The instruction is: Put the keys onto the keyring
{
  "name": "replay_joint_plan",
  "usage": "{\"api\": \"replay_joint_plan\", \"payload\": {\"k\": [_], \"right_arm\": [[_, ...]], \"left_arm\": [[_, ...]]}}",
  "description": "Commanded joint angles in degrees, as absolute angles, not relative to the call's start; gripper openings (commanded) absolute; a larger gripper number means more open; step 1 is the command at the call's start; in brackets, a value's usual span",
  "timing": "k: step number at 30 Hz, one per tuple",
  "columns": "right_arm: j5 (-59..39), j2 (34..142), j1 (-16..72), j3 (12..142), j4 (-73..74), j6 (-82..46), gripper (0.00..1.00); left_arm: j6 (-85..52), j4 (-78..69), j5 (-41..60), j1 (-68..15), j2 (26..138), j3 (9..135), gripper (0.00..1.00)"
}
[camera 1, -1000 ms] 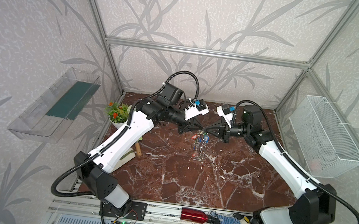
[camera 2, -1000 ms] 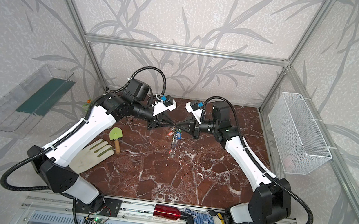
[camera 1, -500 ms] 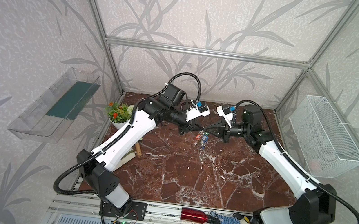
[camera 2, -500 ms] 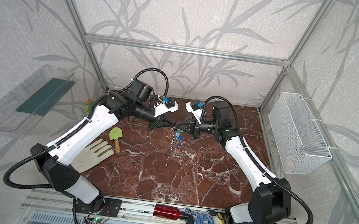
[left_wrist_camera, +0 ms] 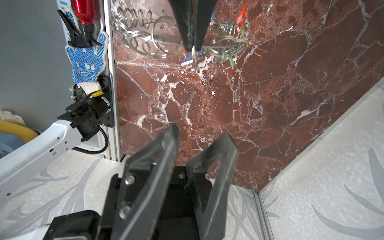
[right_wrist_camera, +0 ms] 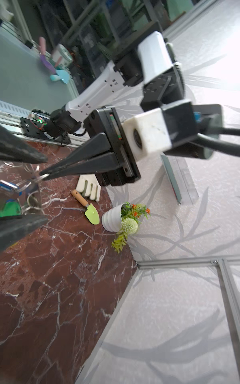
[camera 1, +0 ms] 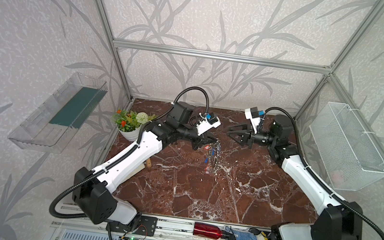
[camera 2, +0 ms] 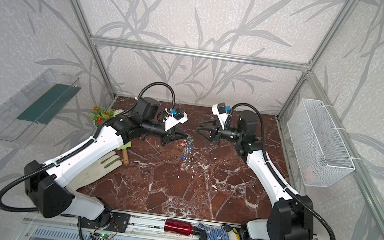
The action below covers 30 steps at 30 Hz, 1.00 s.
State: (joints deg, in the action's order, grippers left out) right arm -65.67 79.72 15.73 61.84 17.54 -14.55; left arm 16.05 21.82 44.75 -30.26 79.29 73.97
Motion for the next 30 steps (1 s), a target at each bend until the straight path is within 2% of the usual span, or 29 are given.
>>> {"api": "replay_joint_plan", "payload": {"k": [1, 5, 13, 18, 23, 27, 30], "right_arm": [[-64.8, 77.5, 15.4, 60.8, 25.8, -22.0, 0.43], [-65.4, 78.0, 15.6, 59.5, 27.8, -23.9, 0.49], [-68.0, 81.5, 17.9, 61.6, 29.6, -25.1, 0.51], [-69.3, 83.3, 18.9, 63.1, 30.4, -25.8, 0.5], [-69.9, 84.0, 19.0, 63.1, 32.8, -27.7, 0.44], [-70.8, 84.8, 19.1, 62.4, 39.7, -32.5, 0.4], [-71.5, 85.8, 19.0, 61.9, 45.9, -36.1, 0.42]], "left_arm": [[5.7, -2.5, 45.2, -30.5, 73.8, 68.2, 0.0], [-1.6, -17.8, 43.6, -30.8, 70.4, 59.9, 0.0], [-13.2, -40.6, 39.3, -31.9, 68.7, 50.7, 0.0], [-15.7, -46.6, 36.5, -32.6, 69.5, 48.6, 0.0], [-16.9, -48.2, 36.8, -32.7, 70.4, 48.3, 0.0], [-17.0, -48.2, 36.5, -32.8, 70.8, 48.2, 0.0], [-16.8, -48.1, 35.7, -32.8, 71.1, 48.2, 0.0]]}}
